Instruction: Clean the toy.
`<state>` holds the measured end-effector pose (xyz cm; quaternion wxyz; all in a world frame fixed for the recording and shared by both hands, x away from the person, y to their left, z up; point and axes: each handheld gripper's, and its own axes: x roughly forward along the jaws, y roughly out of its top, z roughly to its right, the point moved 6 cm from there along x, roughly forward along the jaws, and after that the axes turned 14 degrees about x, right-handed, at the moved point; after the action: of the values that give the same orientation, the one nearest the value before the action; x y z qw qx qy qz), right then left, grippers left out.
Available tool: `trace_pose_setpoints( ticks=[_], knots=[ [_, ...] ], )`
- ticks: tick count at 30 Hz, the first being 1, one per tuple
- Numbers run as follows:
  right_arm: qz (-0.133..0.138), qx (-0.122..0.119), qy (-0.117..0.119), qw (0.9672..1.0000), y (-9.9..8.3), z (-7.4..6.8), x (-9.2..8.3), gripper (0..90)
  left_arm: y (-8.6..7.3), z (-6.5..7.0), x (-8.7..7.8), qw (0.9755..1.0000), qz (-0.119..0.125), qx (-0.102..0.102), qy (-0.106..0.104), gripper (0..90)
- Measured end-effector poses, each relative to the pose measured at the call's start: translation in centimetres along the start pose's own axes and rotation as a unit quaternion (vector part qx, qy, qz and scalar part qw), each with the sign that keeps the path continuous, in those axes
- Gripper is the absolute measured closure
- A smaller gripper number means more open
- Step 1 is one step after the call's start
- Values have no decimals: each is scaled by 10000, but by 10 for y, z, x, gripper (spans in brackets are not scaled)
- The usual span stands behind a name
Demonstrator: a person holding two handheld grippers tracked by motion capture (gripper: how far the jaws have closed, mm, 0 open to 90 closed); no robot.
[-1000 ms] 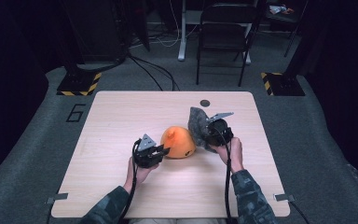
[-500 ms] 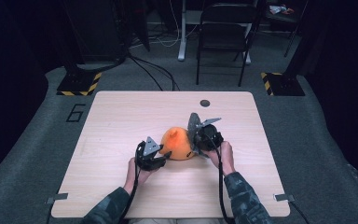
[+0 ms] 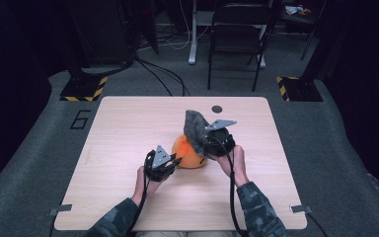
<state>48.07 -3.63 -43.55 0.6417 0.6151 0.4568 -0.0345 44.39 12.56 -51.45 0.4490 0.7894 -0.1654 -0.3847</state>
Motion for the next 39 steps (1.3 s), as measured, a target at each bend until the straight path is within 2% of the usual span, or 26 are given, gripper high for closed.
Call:
trace_pose_setpoints(
  ticks=[1,2,5,6,10,11,16,25,28,31,35,37,38,39],
  knots=[
    [-13,-24,33,10000,0,-6,1,746,0,1,0,10000,-1,44,23,751],
    [-39,-145,-11,9999,-1,-10,3,746,0,1,0,10000,7,36,20,751],
    [-126,-207,-131,9996,-5,-7,12,745,-1,1,1,10000,-2,-15,-18,751],
    [-203,-151,-240,9994,-9,-2,16,746,-1,0,1,10000,-17,1,-27,751],
    [-403,100,-344,9985,-19,16,23,746,-3,-1,1,10000,-31,-17,-44,750],
    [-442,100,-356,9983,-21,20,25,745,-3,-2,1,10000,-33,-41,-45,750],
    [-715,439,-399,9957,-35,40,34,746,-4,-2,1,10000,12,-34,-80,750],
    [-1121,682,-562,9898,-52,59,45,745,-3,-1,1,9999,65,-34,-76,747],
    [-1369,778,-725,9849,-61,66,51,744,-2,-1,1,9999,70,-28,-71,746],
    [-1504,779,-746,9827,-67,72,55,742,-2,-1,1,9999,82,22,-59,745],
    [-1479,742,-845,9826,-64,73,51,741,-2,-2,1,9999,104,-16,-48,745],
    [-1341,669,-884,9847,-56,73,43,740,-2,-3,1,9999,143,-66,-64,744],
    [-1299,709,-851,9853,-52,72,38,741,-2,-3,1,9999,145,-70,-55,743],
    [-1155,698,-775,9878,-46,71,32,740,-2,-4,1,9999,132,-65,-59,743]
  ],
)
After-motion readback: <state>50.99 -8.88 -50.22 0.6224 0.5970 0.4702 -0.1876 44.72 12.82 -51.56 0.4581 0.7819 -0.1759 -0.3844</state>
